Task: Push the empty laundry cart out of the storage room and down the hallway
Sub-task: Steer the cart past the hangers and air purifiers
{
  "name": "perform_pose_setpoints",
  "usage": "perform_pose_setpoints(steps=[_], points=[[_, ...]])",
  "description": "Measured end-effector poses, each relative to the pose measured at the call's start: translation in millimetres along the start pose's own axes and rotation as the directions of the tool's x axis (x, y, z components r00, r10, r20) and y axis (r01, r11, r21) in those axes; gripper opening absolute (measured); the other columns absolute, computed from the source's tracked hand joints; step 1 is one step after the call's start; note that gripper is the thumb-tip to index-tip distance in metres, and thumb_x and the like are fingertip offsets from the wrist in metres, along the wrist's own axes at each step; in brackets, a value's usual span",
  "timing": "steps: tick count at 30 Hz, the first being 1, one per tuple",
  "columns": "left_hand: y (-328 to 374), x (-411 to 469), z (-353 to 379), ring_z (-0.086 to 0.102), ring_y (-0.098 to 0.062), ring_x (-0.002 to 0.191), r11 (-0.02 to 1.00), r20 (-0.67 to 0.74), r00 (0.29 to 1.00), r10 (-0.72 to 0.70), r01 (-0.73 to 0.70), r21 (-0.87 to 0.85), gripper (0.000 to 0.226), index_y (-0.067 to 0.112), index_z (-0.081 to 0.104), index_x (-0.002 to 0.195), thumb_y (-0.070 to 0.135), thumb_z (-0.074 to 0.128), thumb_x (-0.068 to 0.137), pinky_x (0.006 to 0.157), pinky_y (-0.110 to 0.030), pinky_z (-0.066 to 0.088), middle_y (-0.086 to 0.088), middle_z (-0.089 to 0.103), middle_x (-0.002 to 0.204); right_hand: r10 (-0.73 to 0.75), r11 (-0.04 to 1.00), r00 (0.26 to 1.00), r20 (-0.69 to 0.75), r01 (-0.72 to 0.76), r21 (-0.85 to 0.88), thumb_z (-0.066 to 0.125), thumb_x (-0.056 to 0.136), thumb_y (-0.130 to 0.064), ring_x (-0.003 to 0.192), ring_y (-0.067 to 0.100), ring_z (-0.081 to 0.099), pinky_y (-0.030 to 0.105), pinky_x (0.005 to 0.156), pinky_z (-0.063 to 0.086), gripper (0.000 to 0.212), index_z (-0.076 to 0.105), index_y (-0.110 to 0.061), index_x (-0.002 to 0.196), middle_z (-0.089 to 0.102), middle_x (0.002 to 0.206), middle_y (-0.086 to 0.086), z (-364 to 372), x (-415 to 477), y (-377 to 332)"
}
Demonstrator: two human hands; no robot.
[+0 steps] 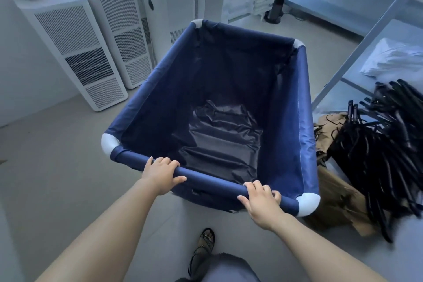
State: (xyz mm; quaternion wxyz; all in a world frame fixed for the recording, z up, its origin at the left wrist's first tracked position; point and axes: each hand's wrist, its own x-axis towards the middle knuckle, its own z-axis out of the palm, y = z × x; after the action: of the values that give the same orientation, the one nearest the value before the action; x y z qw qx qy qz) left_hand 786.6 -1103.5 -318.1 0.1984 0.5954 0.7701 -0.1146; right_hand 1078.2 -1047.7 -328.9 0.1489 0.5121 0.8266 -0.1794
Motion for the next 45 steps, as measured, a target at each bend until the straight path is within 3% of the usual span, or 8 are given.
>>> perform_pose_setpoints(steps=[11, 25, 37, 45], points=[[28.8, -89.6, 47.8, 0.036, -0.02, 0.13, 0.997, 0.017, 0.998, -0.058, 0.059, -0.045, 0.049, 0.029, 0.04, 0.13, 0.06, 0.034, 0.092, 0.117, -0.046, 0.013, 0.004, 0.047, 0.131, -0.056, 0.998, 0.997, 0.053, 0.055, 0.004, 0.025, 0.098, -0.05, 0.115, 0.025, 0.038, 0.046, 0.102, 0.024, 0.044, 0.032, -0.024, 0.133, 0.039, 0.129, 0.0, 32.0, -81.6, 15.1], [71.1, -147.8, 77.6, 0.041, -0.018, 0.128, 0.993, 0.017, 0.993, -0.119, 0.119, -0.018, 0.052, 0.03, 0.041, 0.131, 0.062, 0.034, 0.091, 0.115, -0.044, 0.02, 0.005, 0.05, 0.13, -0.116, 0.993, 0.989, 0.094, 0.116, 0.01, 0.024, 0.099, -0.049, 0.117, 0.025, 0.036, 0.049, 0.107, 0.02, 0.046, 0.03, -0.023, 0.136, 0.037, 0.131, 0.0, 47.3, -135.7, 48.1], [170.1, -217.2, 121.3, 0.039, -0.019, 0.127, 0.975, 0.027, 0.976, -0.215, 0.216, -0.053, 0.049, 0.029, 0.039, 0.129, 0.06, 0.03, 0.093, 0.116, -0.045, 0.016, 0.004, 0.048, 0.128, -0.208, 0.977, 0.975, 0.072, 0.21, -0.025, 0.028, 0.095, -0.059, 0.115, 0.023, 0.038, 0.048, 0.105, 0.021, 0.05, 0.034, -0.025, 0.131, 0.04, 0.125, -0.002, 67.2, -194.7, 134.8], [234.8, -259.4, 156.2, 0.04, -0.019, 0.125, 0.96, -0.041, 0.963, -0.265, 0.259, -0.108, 0.05, 0.032, 0.041, 0.127, 0.064, 0.033, 0.09, 0.115, -0.041, 0.017, 0.006, 0.05, 0.123, -0.236, 0.964, 0.969, 0.073, 0.243, -0.111, 0.03, 0.095, -0.057, 0.115, 0.025, 0.038, 0.046, 0.103, 0.022, 0.05, 0.034, -0.024, 0.133, 0.041, 0.126, 0.001, 75.7, -232.8, 189.5]])
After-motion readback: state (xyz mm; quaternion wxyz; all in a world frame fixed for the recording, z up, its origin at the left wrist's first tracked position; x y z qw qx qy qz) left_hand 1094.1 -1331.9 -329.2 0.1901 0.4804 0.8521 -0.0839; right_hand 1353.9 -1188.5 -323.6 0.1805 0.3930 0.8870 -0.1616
